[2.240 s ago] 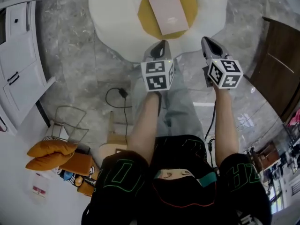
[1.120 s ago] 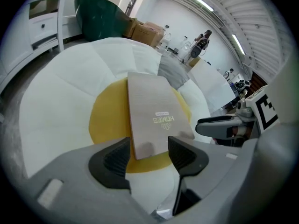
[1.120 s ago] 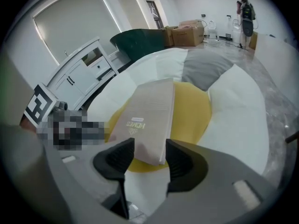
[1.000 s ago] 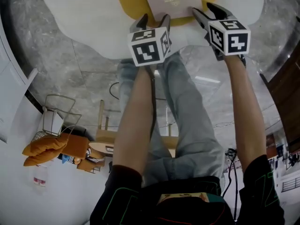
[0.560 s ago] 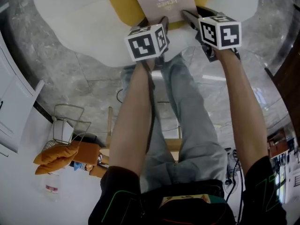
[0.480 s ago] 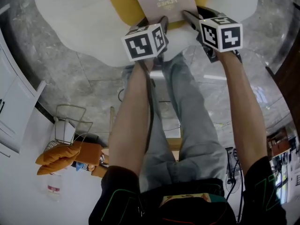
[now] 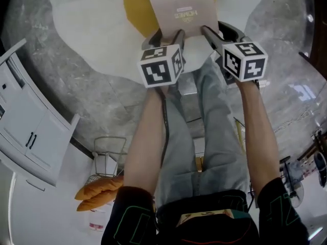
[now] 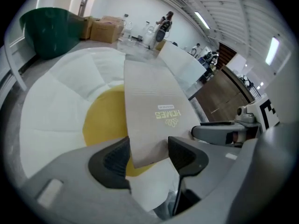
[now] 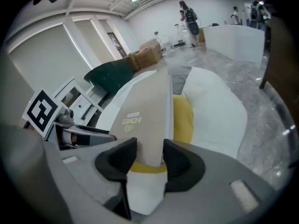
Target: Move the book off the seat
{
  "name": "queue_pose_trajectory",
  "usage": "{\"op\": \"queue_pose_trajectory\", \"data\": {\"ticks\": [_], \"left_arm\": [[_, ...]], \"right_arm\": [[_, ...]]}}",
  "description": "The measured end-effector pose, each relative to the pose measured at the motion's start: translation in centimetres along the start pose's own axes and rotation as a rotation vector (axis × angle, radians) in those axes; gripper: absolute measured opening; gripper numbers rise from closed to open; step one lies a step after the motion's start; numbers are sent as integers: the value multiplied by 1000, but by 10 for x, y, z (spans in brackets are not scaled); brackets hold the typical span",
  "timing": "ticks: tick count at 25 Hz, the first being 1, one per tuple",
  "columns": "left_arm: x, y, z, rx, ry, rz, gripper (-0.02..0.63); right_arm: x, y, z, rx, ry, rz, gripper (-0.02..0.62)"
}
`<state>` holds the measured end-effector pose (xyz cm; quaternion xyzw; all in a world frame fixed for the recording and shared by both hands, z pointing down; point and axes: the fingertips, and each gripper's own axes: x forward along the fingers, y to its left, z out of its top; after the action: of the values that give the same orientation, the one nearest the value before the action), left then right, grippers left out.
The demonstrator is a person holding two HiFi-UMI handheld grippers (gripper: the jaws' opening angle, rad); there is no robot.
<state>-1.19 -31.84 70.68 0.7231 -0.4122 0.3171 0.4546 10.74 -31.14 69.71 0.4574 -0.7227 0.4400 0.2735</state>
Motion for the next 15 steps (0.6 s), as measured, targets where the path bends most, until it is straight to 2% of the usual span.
{"op": "queue_pose_trajectory", "data": {"ticks": [5, 9, 12, 15], "left_arm": [[-34, -1, 27, 233, -11, -56, 262], [-71, -16, 39, 358, -23, -118, 248], [-98, -35, 49, 479, -24, -148, 233], [-121, -66, 53, 563, -22, -189, 233]], "right_arm": [[-27, 30, 4, 146, -183, -82, 179], [-61, 54, 3, 241, -289, -135, 178], [-92, 68, 1, 321, -380, -178, 178], [-131, 75, -2, 366, -450, -236, 178]]}}
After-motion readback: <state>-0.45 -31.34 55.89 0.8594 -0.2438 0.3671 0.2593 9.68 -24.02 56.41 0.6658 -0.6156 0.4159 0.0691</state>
